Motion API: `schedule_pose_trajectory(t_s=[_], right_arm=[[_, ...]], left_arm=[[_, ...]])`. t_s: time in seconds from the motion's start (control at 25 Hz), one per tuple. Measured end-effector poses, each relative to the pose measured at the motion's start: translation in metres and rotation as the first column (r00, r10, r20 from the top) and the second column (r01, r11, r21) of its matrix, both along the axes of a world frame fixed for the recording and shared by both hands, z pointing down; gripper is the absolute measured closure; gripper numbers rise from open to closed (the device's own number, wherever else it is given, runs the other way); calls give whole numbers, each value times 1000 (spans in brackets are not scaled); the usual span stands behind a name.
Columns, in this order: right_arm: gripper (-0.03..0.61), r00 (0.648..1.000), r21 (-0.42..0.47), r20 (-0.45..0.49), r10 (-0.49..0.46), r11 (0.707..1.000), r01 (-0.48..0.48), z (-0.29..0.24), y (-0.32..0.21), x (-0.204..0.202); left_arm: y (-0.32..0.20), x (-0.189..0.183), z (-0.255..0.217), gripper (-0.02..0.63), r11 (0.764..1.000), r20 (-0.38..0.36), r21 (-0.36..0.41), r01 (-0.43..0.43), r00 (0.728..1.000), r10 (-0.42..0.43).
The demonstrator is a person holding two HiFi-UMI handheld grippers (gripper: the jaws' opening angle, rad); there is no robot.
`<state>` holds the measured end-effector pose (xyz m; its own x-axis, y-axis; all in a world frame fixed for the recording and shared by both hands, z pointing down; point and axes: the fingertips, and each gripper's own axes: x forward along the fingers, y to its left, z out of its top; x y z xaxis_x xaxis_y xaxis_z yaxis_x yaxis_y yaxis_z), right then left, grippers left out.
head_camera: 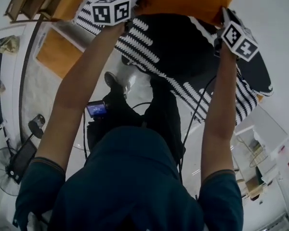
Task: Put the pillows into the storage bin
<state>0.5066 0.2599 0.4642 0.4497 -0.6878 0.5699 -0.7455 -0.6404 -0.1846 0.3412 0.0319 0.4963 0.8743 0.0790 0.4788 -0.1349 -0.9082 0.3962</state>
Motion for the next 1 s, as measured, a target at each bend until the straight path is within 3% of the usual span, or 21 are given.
schedule_pose_trajectory(t_s=[0.24,0.44,0.68,1.0], right_arm=[[531,982,15,-44,-182,983,183,-31,-132,-61],[535,933,-13,-89,-348,937,348,-46,-245,-137],[543,846,-77,-127,-518,856,512,-54,-360,-241],[555,706,-140,-167,-689,725,674,-61,-495,-404]], left_arm=[[-92,-106,-22,608,978,-41,-3,208,977,-208],[-161,-213,-30,607,923,-74,-25,383,920,-384],[-214,-343,-23,607,829,-72,-53,556,826,-559],[-262,-515,-13,607,645,-80,-103,757,640,-764]])
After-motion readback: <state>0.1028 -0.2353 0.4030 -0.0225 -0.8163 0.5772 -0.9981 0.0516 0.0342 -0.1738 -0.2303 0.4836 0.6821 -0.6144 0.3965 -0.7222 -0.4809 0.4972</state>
